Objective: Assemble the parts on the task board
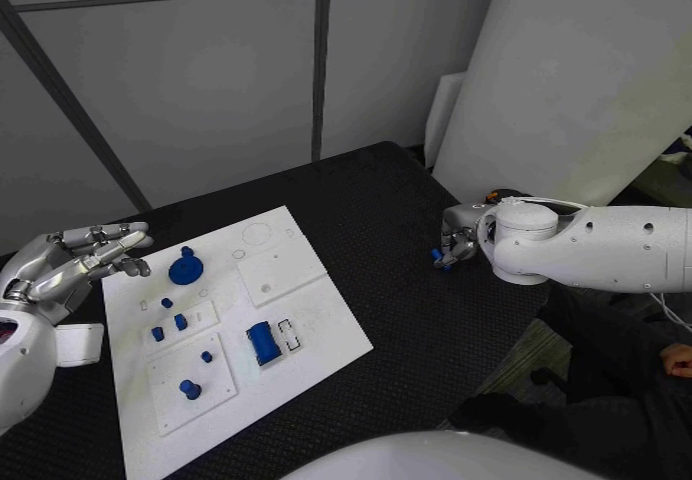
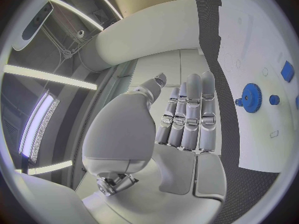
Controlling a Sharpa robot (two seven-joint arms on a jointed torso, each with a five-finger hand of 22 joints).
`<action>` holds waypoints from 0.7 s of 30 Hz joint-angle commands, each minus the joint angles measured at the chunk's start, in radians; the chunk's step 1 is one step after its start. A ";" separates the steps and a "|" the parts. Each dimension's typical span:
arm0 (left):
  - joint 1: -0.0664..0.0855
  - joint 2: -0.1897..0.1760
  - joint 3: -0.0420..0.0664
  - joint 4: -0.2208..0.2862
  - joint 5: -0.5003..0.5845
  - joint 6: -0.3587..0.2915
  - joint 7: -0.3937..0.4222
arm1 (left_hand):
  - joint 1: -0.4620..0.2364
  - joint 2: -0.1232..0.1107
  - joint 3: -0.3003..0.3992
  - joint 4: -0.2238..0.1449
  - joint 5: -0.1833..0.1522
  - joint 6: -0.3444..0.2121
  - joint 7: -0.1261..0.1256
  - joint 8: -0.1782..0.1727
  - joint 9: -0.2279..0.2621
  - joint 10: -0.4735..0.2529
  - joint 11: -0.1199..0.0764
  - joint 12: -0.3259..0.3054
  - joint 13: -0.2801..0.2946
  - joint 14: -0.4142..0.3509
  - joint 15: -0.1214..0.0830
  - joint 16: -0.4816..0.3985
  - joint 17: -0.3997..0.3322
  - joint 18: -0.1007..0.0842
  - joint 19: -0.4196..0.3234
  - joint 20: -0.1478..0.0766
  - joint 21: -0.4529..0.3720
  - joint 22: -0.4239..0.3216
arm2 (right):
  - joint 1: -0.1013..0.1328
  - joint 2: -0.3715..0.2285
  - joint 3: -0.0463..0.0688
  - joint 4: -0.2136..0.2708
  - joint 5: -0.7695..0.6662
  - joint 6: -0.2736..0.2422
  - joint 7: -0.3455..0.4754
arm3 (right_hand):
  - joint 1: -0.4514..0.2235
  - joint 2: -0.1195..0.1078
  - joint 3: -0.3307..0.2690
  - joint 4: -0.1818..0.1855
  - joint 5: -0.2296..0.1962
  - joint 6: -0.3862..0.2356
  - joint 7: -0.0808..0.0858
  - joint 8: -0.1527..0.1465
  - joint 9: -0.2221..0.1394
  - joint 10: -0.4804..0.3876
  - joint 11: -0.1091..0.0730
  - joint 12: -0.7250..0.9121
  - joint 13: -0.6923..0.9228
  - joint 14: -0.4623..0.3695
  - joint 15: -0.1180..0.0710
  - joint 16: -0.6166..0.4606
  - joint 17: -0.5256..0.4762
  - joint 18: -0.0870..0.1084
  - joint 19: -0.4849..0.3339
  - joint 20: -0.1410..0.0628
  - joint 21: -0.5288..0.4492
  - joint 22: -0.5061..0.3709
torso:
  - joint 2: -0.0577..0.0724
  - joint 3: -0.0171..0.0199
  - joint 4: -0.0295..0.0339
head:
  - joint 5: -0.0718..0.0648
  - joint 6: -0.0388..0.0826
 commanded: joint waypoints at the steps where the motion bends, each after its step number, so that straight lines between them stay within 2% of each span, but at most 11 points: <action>1: 0.001 0.000 0.001 0.001 0.001 0.002 0.002 | -0.002 0.004 -0.006 -0.002 -0.004 -0.004 -0.002 0.004 0.001 -0.006 0.000 0.003 0.001 -0.003 0.001 -0.001 -0.002 -0.017 0.000 0.006 -0.005 -0.001 | -0.006 0.008 -0.001 -0.002 0.009 0.021 0.008 | 0.011 0.012 0.001 -0.002 0.006 0.010 -0.001 -0.002 -0.003 0.001 -0.006 0.001 0.032 0.077 -0.010 -0.001 0.134 0.001 0.003 -0.007 0.000 0.002 | 0.000 0.0000 -0.0006 | 0.001 -0.001; 6: 0.000 0.000 0.001 0.001 0.001 0.002 0.001 | -0.002 0.005 -0.006 -0.002 -0.004 -0.004 -0.002 0.004 0.001 -0.007 0.000 0.004 0.001 -0.004 0.001 0.000 -0.002 -0.017 0.000 0.006 -0.005 -0.001 | -0.015 0.023 -0.001 -0.008 0.018 0.028 0.013 | 0.055 0.038 0.014 -0.009 0.008 0.020 -0.003 -0.009 -0.007 0.002 -0.009 0.001 0.032 0.078 -0.012 0.001 0.138 0.000 0.006 -0.009 0.002 0.007 | 0.000 -0.0005 -0.0004 | 0.001 -0.003; 17: -0.001 -0.001 0.001 0.002 0.001 0.001 -0.001 | -0.001 0.006 -0.007 -0.002 -0.003 -0.005 -0.002 0.004 0.001 -0.007 0.000 0.005 0.001 -0.004 0.001 0.000 -0.002 -0.017 0.000 0.006 -0.006 -0.001 | -0.027 0.052 -0.001 -0.032 0.030 0.042 0.014 | 0.096 0.053 0.021 -0.014 0.012 0.020 -0.001 -0.024 -0.016 0.002 -0.008 -0.002 0.032 0.078 -0.011 0.001 0.140 0.000 0.006 -0.009 0.002 0.007 | -0.001 -0.0006 0.0006 | 0.008 -0.005; 19: -0.001 -0.001 0.001 0.002 0.001 0.001 -0.001 | -0.001 0.006 -0.007 -0.002 -0.003 -0.005 -0.002 0.004 0.001 -0.007 0.000 0.005 0.001 -0.004 0.001 0.000 -0.002 -0.017 0.000 0.006 -0.006 -0.001 | -0.030 0.054 -0.001 -0.034 0.030 0.036 0.013 | 0.113 0.067 0.030 -0.017 0.015 0.025 -0.003 -0.026 -0.017 0.003 -0.009 0.001 0.033 0.079 -0.012 0.003 0.144 0.000 0.008 -0.009 0.004 0.011 | -0.001 -0.0007 0.0000 | 0.009 -0.005; 21: -0.001 -0.001 0.001 0.002 0.001 0.000 -0.002 | -0.001 0.006 -0.007 -0.002 -0.003 -0.005 -0.002 0.004 0.001 -0.007 0.000 0.005 0.001 -0.004 0.001 0.000 -0.002 -0.017 0.000 0.006 -0.006 -0.001 | -0.032 0.056 -0.001 -0.035 0.030 0.028 0.013 | 0.149 0.091 0.052 -0.027 -0.017 0.032 -0.006 -0.028 -0.019 0.005 -0.012 0.004 0.036 0.081 -0.015 0.007 0.152 -0.001 0.012 -0.011 0.009 0.017 | -0.001 -0.0006 -0.0006 | 0.010 -0.005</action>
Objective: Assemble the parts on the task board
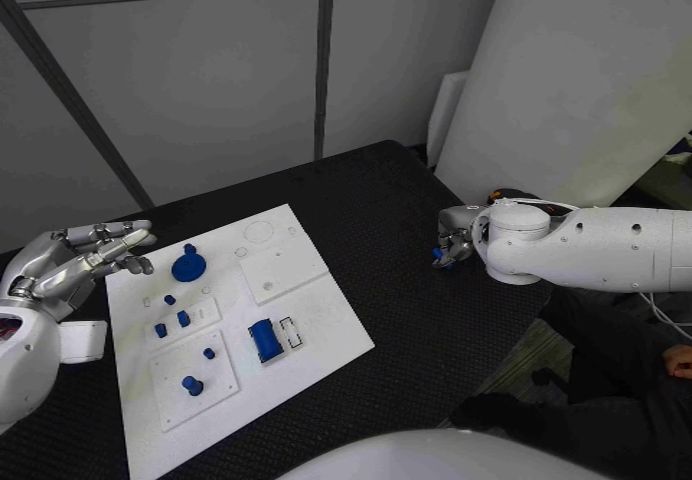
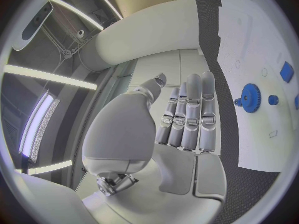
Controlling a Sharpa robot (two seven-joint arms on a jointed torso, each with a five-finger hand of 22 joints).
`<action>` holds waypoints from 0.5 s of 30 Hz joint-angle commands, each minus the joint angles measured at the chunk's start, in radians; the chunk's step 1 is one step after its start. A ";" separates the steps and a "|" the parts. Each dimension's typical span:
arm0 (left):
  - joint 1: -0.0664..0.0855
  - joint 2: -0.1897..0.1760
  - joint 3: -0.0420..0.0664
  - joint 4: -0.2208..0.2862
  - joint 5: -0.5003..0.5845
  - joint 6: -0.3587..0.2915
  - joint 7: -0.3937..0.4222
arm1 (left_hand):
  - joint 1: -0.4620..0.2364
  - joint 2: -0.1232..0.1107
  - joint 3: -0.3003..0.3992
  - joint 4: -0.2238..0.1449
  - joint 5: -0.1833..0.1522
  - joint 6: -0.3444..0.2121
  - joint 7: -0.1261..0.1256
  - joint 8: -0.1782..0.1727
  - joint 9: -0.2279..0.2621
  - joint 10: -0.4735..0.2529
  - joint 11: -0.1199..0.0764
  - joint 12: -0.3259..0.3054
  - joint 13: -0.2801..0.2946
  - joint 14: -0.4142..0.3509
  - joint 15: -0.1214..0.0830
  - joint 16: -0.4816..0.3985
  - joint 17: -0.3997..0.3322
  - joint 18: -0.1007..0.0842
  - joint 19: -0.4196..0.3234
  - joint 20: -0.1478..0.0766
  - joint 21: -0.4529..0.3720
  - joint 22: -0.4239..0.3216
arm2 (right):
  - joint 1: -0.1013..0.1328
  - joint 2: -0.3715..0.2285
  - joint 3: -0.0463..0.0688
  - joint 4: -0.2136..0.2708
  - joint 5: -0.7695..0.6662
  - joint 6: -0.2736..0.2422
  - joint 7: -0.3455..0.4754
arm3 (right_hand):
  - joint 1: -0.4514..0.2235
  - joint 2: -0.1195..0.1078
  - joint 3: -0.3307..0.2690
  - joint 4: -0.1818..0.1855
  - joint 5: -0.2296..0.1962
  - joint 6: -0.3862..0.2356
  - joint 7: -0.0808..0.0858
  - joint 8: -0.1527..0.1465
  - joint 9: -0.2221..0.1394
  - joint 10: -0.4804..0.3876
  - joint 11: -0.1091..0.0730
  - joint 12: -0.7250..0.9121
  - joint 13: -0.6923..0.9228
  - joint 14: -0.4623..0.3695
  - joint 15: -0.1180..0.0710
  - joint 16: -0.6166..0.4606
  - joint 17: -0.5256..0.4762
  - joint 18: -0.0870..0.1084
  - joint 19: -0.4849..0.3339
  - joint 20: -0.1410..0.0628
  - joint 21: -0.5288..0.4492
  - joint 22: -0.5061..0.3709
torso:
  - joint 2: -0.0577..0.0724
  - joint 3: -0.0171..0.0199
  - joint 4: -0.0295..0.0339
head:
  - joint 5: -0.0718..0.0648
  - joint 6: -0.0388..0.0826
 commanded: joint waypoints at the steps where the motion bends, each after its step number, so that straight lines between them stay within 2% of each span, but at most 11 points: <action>1: 0.001 0.000 0.001 0.001 0.001 0.000 0.001 | -0.001 0.006 -0.007 -0.002 -0.003 -0.005 -0.002 0.004 0.001 -0.008 0.000 0.005 0.001 -0.004 0.001 0.000 -0.002 -0.017 0.000 0.006 -0.006 -0.001 | -0.016 0.012 -0.013 -0.005 0.021 0.016 0.014 | 0.098 0.064 0.045 -0.020 -0.078 0.018 -0.004 -0.008 -0.008 0.005 -0.014 0.004 0.032 0.081 -0.013 0.011 0.159 -0.003 0.007 -0.006 0.011 0.009 | 0.000 0.0002 -0.0009 | 0.001 0.000; 2: 0.001 -0.001 0.001 0.001 0.001 0.000 0.001 | -0.001 0.006 -0.007 -0.002 -0.003 -0.005 -0.002 0.004 0.001 -0.008 0.000 0.005 0.001 -0.004 0.001 0.000 -0.002 -0.017 0.000 0.006 -0.006 -0.001 | -0.017 0.012 -0.013 -0.005 0.021 0.013 0.015 | 0.115 0.073 0.061 -0.027 -0.112 0.021 -0.005 -0.009 -0.009 0.006 -0.015 0.006 0.034 0.081 -0.014 0.012 0.162 -0.003 0.009 -0.007 0.013 0.012 | 0.000 0.0002 -0.0009 | 0.001 0.000; 3: 0.001 -0.001 0.001 0.001 0.001 -0.001 0.000 | 0.000 0.007 -0.007 -0.002 -0.003 -0.005 -0.002 0.004 0.001 -0.008 0.000 0.006 0.001 -0.004 0.001 0.000 -0.002 -0.017 0.000 0.006 -0.006 -0.001 | -0.017 0.012 -0.013 -0.005 0.021 0.009 0.016 | 0.152 0.089 0.102 -0.040 -0.215 0.028 -0.004 -0.010 -0.010 0.007 -0.017 0.009 0.037 0.083 -0.019 0.016 0.168 -0.004 0.012 -0.012 0.017 0.018 | 0.000 0.0002 -0.0009 | 0.001 0.000; 4: 0.001 -0.001 0.001 0.002 0.001 -0.001 0.000 | 0.001 0.008 -0.007 -0.002 -0.003 -0.005 -0.002 0.005 0.001 -0.008 0.000 0.006 0.001 -0.004 0.001 0.000 -0.002 -0.017 0.000 0.006 -0.006 -0.001 | -0.017 0.011 -0.013 -0.005 0.021 0.004 0.017 | 0.175 0.093 0.141 -0.052 -0.266 0.034 -0.009 -0.011 -0.011 0.008 -0.017 0.011 0.039 0.083 -0.015 0.018 0.173 -0.004 0.014 -0.015 0.020 0.022 | 0.000 0.0000 -0.0016 | 0.003 0.002; 6: 0.000 -0.002 0.001 0.002 0.001 -0.001 -0.001 | 0.001 0.008 -0.007 -0.002 -0.003 -0.005 -0.002 0.005 0.001 -0.008 0.000 0.006 0.001 -0.004 0.001 0.000 -0.002 -0.017 0.000 0.006 -0.006 -0.001 | -0.018 0.009 -0.013 -0.004 0.021 -0.005 0.019 | 0.184 0.078 0.189 -0.066 -0.279 0.044 -0.007 -0.012 -0.011 0.011 -0.018 0.016 0.043 0.085 -0.016 0.022 0.180 -0.006 0.016 -0.015 0.025 0.029 | 0.000 0.0002 -0.0019 | 0.004 0.002; 11: 0.000 -0.002 0.001 0.001 0.001 -0.002 -0.003 | 0.003 0.009 -0.006 -0.002 -0.003 -0.005 -0.002 0.005 0.001 -0.009 0.000 0.006 0.001 -0.004 0.001 0.000 -0.002 -0.017 0.001 0.006 -0.006 -0.002 | -0.018 -0.001 -0.012 0.007 0.047 -0.039 0.021 | 0.143 0.016 0.326 -0.098 -0.273 0.069 -0.013 -0.007 -0.007 0.018 -0.022 0.019 0.047 0.087 -0.017 0.028 0.192 -0.007 0.017 -0.015 0.033 0.040 | -0.001 0.0005 -0.0014 | 0.006 0.002; 15: -0.001 -0.001 0.001 0.001 0.001 -0.001 -0.005 | 0.003 0.009 -0.006 -0.002 -0.003 -0.005 -0.002 0.005 0.001 -0.009 0.000 0.006 0.001 -0.004 0.001 0.000 -0.002 -0.017 0.001 0.006 -0.006 -0.002 | -0.018 -0.016 -0.012 0.025 0.081 -0.075 0.026 | 0.109 -0.009 0.403 -0.123 -0.268 0.078 -0.019 0.001 -0.001 0.024 -0.024 0.024 0.052 0.089 -0.020 0.032 0.200 -0.009 0.019 -0.015 0.039 0.048 | -0.001 -0.0002 -0.0012 | 0.004 0.003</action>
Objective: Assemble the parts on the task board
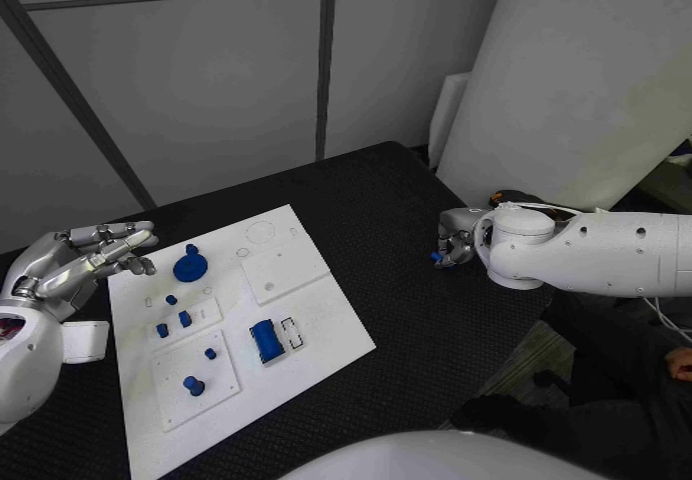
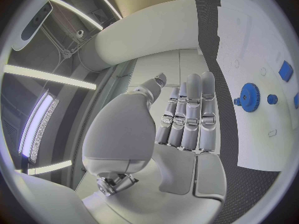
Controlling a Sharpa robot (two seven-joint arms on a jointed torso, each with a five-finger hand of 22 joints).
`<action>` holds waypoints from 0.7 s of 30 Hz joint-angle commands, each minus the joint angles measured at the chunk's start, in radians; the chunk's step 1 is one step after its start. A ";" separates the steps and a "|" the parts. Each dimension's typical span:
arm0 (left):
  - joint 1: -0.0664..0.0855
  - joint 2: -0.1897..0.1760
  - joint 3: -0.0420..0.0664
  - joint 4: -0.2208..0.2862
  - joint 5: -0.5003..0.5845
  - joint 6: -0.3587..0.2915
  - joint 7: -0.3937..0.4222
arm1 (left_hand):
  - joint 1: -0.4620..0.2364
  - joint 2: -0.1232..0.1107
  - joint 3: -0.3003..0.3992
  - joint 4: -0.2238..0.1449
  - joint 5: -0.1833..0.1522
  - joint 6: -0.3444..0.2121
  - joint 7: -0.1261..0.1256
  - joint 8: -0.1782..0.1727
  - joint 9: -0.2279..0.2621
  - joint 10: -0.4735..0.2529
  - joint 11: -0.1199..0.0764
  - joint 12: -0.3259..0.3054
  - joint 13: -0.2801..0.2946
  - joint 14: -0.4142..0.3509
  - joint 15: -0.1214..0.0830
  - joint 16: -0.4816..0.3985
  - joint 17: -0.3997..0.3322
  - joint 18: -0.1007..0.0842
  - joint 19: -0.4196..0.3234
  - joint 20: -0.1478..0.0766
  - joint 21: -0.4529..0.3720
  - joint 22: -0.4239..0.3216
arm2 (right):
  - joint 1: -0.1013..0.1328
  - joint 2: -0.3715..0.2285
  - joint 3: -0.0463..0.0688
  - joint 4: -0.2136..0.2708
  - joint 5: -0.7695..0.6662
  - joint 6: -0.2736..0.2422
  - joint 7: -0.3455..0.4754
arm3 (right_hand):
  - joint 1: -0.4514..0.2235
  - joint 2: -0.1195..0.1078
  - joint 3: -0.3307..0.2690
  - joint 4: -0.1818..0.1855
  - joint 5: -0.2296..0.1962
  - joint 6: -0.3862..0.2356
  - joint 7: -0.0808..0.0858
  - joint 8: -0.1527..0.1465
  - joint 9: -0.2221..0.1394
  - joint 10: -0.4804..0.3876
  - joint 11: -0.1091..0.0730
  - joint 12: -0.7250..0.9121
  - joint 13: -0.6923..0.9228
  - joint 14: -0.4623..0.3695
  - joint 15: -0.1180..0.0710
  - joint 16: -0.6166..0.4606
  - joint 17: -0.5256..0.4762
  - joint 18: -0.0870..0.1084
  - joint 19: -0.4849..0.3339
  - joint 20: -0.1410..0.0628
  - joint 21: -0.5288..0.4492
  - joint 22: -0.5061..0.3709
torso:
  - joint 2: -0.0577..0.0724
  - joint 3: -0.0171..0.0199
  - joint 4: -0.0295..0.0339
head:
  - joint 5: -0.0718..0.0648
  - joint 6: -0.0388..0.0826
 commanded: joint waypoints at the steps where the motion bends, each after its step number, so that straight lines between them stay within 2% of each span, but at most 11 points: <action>1: 0.001 0.000 0.001 0.001 0.001 0.000 -0.001 | 0.002 0.009 -0.006 -0.002 -0.003 -0.005 -0.002 0.005 0.001 -0.009 0.000 0.006 0.001 -0.004 0.001 0.000 -0.002 -0.017 0.001 0.006 -0.006 -0.002 | -0.010 -0.007 -0.009 0.012 0.064 -0.029 0.012 | 0.037 0.043 0.114 -0.080 0.009 0.020 -0.008 0.013 0.013 0.007 -0.008 0.005 0.053 0.093 -0.010 0.006 0.201 -0.009 0.006 -0.002 0.005 0.004 | 0.000 -0.0017 -0.0010 | -0.001 0.000; 3: 0.001 0.001 0.001 0.000 0.001 0.000 -0.001 | 0.002 0.009 -0.006 -0.002 -0.003 -0.005 -0.002 0.005 0.001 -0.009 0.000 0.006 0.001 -0.004 0.001 0.000 -0.002 -0.017 0.001 0.006 -0.006 -0.002 | -0.010 -0.016 -0.009 0.025 0.078 -0.046 0.012 | 0.013 0.029 0.151 -0.093 0.010 0.021 -0.010 0.018 0.016 0.009 -0.010 0.005 0.054 0.093 -0.011 0.007 0.202 -0.009 0.006 -0.003 0.007 0.006 | 0.000 -0.0019 -0.0008 | -0.003 -0.001; 7: 0.000 0.001 0.000 0.000 0.001 0.000 -0.002 | 0.005 0.010 -0.006 -0.003 -0.003 -0.006 -0.002 0.005 0.001 -0.010 0.000 0.007 0.001 -0.005 0.001 0.001 -0.002 -0.017 0.001 0.005 -0.007 -0.002 | -0.009 -0.030 -0.009 0.044 0.095 -0.075 0.008 | -0.015 0.015 0.187 -0.106 0.009 0.026 -0.013 0.026 0.022 0.010 -0.013 0.004 0.054 0.093 -0.013 0.006 0.202 -0.009 0.005 -0.004 0.007 0.007 | 0.000 -0.0025 0.0002 | -0.005 0.002; 11: 0.000 0.001 0.000 0.001 0.001 -0.001 -0.002 | 0.005 0.010 -0.006 -0.003 -0.003 -0.006 -0.002 0.005 0.001 -0.010 0.000 0.007 0.001 -0.005 0.001 0.001 -0.002 -0.017 0.001 0.005 -0.007 -0.002 | -0.009 -0.044 -0.009 0.066 0.104 -0.114 0.001 | -0.033 0.006 0.205 -0.112 0.010 0.026 -0.015 0.030 0.025 0.010 -0.014 0.002 0.054 0.093 -0.014 0.006 0.202 -0.009 0.006 -0.005 0.008 0.009 | -0.001 -0.0028 0.0011 | -0.001 0.002; 13: 0.000 0.000 0.000 0.001 0.001 -0.001 -0.003 | 0.005 0.010 -0.006 -0.003 -0.003 -0.006 -0.002 0.005 0.001 -0.010 0.000 0.007 0.001 -0.005 0.001 0.001 -0.002 -0.017 0.001 0.005 -0.007 -0.002 | -0.008 -0.051 -0.009 0.079 0.105 -0.131 0.000 | -0.039 0.003 0.212 -0.114 0.011 0.026 -0.015 0.032 0.026 0.010 -0.014 0.002 0.054 0.093 -0.015 0.007 0.203 -0.009 0.006 -0.005 0.009 0.010 | 0.001 -0.0010 0.0008 | -0.002 0.004; 17: 0.000 0.000 0.000 0.002 0.001 0.000 -0.003 | 0.005 0.010 -0.006 -0.003 -0.003 -0.006 -0.002 0.005 0.001 -0.010 0.000 0.007 0.001 -0.005 0.001 0.001 -0.002 -0.017 0.001 0.005 -0.007 -0.002 | -0.007 -0.065 -0.008 0.114 0.109 -0.168 0.001 | -0.048 -0.002 0.220 -0.118 0.014 0.026 -0.016 0.034 0.027 0.011 -0.015 0.002 0.055 0.093 -0.016 0.007 0.204 -0.009 0.007 -0.006 0.009 0.011 | 0.000 -0.0032 0.0008 | 0.000 0.004; 21: 0.000 0.000 0.000 0.002 0.001 -0.001 -0.003 | 0.005 0.010 -0.006 -0.003 -0.003 -0.006 -0.002 0.005 0.001 -0.010 0.000 0.007 0.001 -0.005 0.001 0.001 -0.002 -0.017 0.001 0.005 -0.007 -0.002 | -0.001 -0.076 -0.008 0.158 0.109 -0.201 0.005 | -0.057 -0.009 0.226 -0.121 0.018 0.026 -0.017 0.036 0.029 0.012 -0.016 0.005 0.057 0.094 -0.017 0.009 0.208 -0.010 0.010 -0.007 0.013 0.016 | 0.000 -0.0024 0.0005 | 0.005 0.007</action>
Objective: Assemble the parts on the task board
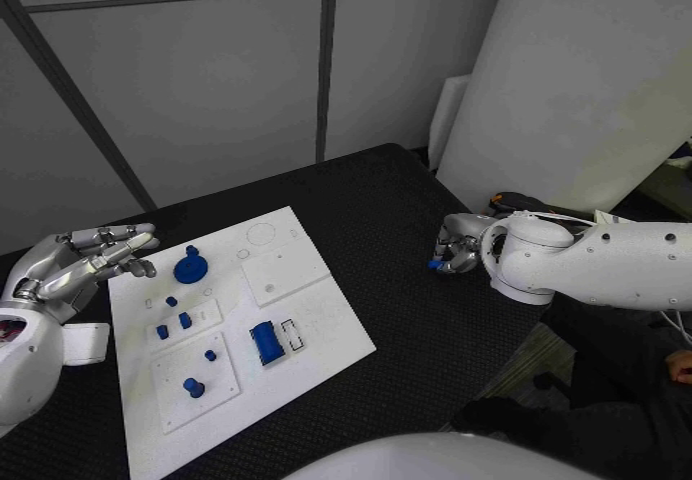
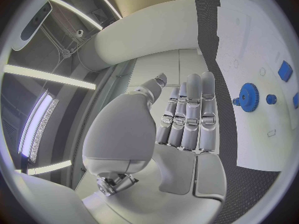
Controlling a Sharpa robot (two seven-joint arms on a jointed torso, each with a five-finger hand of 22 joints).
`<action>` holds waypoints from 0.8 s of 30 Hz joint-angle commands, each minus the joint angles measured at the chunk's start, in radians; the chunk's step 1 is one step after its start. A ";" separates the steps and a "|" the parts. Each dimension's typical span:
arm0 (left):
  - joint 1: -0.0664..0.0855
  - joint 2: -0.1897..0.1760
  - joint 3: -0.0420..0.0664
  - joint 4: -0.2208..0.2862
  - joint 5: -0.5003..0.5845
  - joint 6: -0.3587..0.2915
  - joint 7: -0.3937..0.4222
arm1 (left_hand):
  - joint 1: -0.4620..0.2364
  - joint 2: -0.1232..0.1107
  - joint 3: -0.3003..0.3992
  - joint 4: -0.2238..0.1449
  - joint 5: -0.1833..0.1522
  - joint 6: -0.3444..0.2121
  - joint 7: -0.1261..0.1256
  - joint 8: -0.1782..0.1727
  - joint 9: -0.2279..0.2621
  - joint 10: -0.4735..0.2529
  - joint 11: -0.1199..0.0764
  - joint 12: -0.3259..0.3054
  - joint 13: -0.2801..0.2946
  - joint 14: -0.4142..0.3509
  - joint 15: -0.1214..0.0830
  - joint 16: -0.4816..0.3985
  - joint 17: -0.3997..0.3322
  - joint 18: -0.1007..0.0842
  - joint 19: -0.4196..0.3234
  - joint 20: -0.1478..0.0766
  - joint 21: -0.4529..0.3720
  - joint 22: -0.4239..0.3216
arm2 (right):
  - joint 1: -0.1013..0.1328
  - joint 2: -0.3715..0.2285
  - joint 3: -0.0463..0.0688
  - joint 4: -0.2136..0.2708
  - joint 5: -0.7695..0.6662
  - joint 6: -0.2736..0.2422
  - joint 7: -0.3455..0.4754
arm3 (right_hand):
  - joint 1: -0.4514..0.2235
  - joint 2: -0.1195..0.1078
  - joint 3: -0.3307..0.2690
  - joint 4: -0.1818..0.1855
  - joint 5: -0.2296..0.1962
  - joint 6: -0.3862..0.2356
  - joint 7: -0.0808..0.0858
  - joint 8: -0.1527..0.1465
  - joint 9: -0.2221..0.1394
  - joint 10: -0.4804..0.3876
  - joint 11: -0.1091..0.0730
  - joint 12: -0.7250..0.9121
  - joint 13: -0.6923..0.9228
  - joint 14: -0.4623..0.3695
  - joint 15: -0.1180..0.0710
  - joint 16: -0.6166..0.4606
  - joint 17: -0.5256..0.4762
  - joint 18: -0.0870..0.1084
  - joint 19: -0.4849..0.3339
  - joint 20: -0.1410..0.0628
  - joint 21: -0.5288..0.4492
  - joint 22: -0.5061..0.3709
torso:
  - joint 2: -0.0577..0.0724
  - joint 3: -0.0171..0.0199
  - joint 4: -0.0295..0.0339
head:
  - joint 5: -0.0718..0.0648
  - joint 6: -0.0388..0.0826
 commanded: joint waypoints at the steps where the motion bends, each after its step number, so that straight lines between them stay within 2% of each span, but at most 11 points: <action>1: 0.001 0.000 0.001 0.002 0.001 0.000 0.002 | 0.000 0.005 -0.004 -0.001 -0.003 -0.006 -0.002 0.005 0.001 -0.010 0.000 0.003 0.001 -0.004 0.001 0.001 -0.002 -0.016 0.001 0.005 -0.007 -0.001 | 0.006 -0.004 0.001 0.033 0.014 -0.078 0.006 | -0.014 -0.005 0.013 0.003 0.004 0.023 -0.022 0.037 0.136 0.012 -0.008 0.006 0.063 0.092 -0.009 0.007 0.209 -0.010 0.007 -0.004 0.007 0.002 | 0.000 -0.0005 0.0003 | 0.003 0.001; 5: 0.001 0.000 0.001 0.002 0.001 0.000 0.002 | 0.000 0.005 -0.004 -0.001 -0.003 -0.006 -0.002 0.005 0.001 -0.010 0.000 0.003 0.001 -0.004 0.001 0.001 -0.002 -0.016 0.001 0.005 -0.007 -0.001 | 0.010 -0.004 0.001 0.072 0.004 -0.097 0.012 | -0.023 -0.009 0.015 0.002 0.004 0.024 -0.023 0.039 0.138 0.013 -0.010 0.008 0.065 0.093 -0.010 0.008 0.210 -0.011 0.008 -0.005 0.009 0.005 | 0.001 -0.0003 0.0019 | 0.007 0.002; 8: 0.001 0.000 0.001 0.003 0.001 0.000 0.002 | 0.000 0.005 -0.004 -0.001 -0.003 -0.006 -0.002 0.005 0.001 -0.010 0.000 0.003 0.001 -0.004 0.001 0.001 -0.002 -0.016 0.001 0.005 -0.007 -0.001 | 0.011 0.003 0.001 0.102 -0.009 -0.111 0.019 | -0.031 -0.013 0.017 0.003 0.003 0.024 -0.025 0.041 0.139 0.014 -0.011 0.011 0.067 0.093 -0.011 0.009 0.212 -0.011 0.010 -0.006 0.011 0.008 | 0.001 0.0005 0.0008 | 0.012 0.001; 12: 0.001 -0.001 0.001 0.003 0.001 0.000 0.002 | 0.000 0.005 -0.004 -0.001 -0.003 -0.006 -0.002 0.005 0.001 -0.010 0.000 0.003 0.001 -0.004 0.001 0.001 -0.002 -0.016 0.001 0.005 -0.007 -0.001 | 0.012 0.036 0.001 0.135 -0.018 -0.125 0.032 | -0.047 -0.019 0.018 0.006 0.005 0.025 -0.028 0.044 0.141 0.016 -0.013 0.015 0.070 0.094 -0.013 0.011 0.216 -0.012 0.012 -0.007 0.014 0.012 | 0.001 0.0006 -0.0014 | 0.037 0.000; 15: 0.001 -0.001 0.001 0.004 0.001 0.000 0.002 | 0.000 0.005 -0.004 -0.001 -0.003 -0.006 -0.002 0.005 0.001 -0.010 0.000 0.003 0.001 -0.004 0.001 0.001 -0.002 -0.016 0.001 0.005 -0.007 -0.001 | 0.012 0.079 0.001 0.142 -0.012 -0.129 0.040 | -0.055 -0.022 0.018 0.008 0.008 0.026 -0.030 0.045 0.142 0.018 -0.015 0.020 0.074 0.094 -0.014 0.012 0.218 -0.013 0.014 -0.008 0.016 0.015 | 0.000 -0.0001 -0.0031 | 0.067 -0.003; 18: 0.001 -0.001 0.001 0.005 0.001 0.000 0.003 | 0.000 0.005 -0.004 -0.001 -0.003 -0.006 -0.002 0.005 0.001 -0.010 0.000 0.003 0.001 -0.004 0.001 0.001 -0.002 -0.016 0.001 0.005 -0.007 -0.001 | 0.012 0.126 0.001 0.139 0.004 -0.129 0.046 | -0.061 -0.023 0.018 0.010 0.014 0.026 -0.031 0.046 0.143 0.018 -0.015 0.022 0.075 0.095 -0.014 0.013 0.220 -0.013 0.015 -0.009 0.017 0.016 | -0.001 -0.0001 0.0006 | 0.082 -0.007; 20: 0.001 -0.003 0.001 0.008 0.001 0.000 0.003 | 0.002 0.005 -0.004 -0.001 -0.003 -0.007 -0.001 0.005 0.001 -0.011 0.000 0.004 0.001 -0.005 0.001 0.001 -0.002 -0.016 0.001 0.005 -0.007 -0.001 | 0.012 0.163 0.001 0.129 0.021 -0.129 0.050 | -0.066 -0.024 0.018 0.011 0.017 0.026 -0.031 0.046 0.143 0.019 -0.016 0.024 0.077 0.095 -0.015 0.014 0.221 -0.013 0.015 -0.009 0.018 0.017 | -0.002 -0.0020 0.0048 | 0.105 -0.013; 22: 0.001 -0.006 0.001 0.011 0.001 -0.001 0.005 | 0.003 0.005 -0.004 -0.002 -0.003 -0.007 -0.001 0.005 0.001 -0.011 0.000 0.005 0.001 -0.005 0.001 0.001 -0.002 -0.016 0.001 0.005 -0.007 -0.001 | 0.012 0.200 0.001 0.118 0.035 -0.131 0.054 | -0.071 -0.026 0.016 0.013 0.022 0.026 -0.032 0.047 0.144 0.020 -0.016 0.025 0.078 0.095 -0.015 0.014 0.222 -0.013 0.015 -0.010 0.018 0.018 | -0.003 -0.0029 0.0045 | 0.133 -0.017; 23: 0.001 -0.008 0.001 0.013 0.001 -0.002 0.006 | 0.003 0.005 -0.004 -0.002 -0.003 -0.007 -0.001 0.005 0.001 -0.011 0.000 0.005 0.001 -0.005 0.001 0.001 -0.002 -0.016 0.001 0.005 -0.007 -0.001 | 0.012 0.216 0.001 0.113 0.040 -0.131 0.056 | -0.074 -0.026 0.015 0.013 0.025 0.026 -0.032 0.047 0.144 0.020 -0.017 0.026 0.079 0.095 -0.015 0.014 0.222 -0.013 0.016 -0.010 0.018 0.018 | -0.004 -0.0031 0.0057 | 0.145 -0.019; 24: 0.001 -0.009 0.001 0.013 0.001 -0.002 0.006 | 0.003 0.005 -0.004 -0.002 -0.003 -0.007 -0.001 0.005 0.001 -0.011 0.000 0.005 0.001 -0.005 0.001 0.001 -0.002 -0.016 0.001 0.005 -0.007 -0.001 | 0.012 0.222 0.001 0.111 0.042 -0.132 0.056 | -0.075 -0.026 0.015 0.014 0.027 0.026 -0.032 0.048 0.144 0.020 -0.017 0.027 0.080 0.095 -0.015 0.015 0.223 -0.013 0.016 -0.010 0.019 0.018 | -0.004 -0.0018 0.0047 | 0.151 -0.019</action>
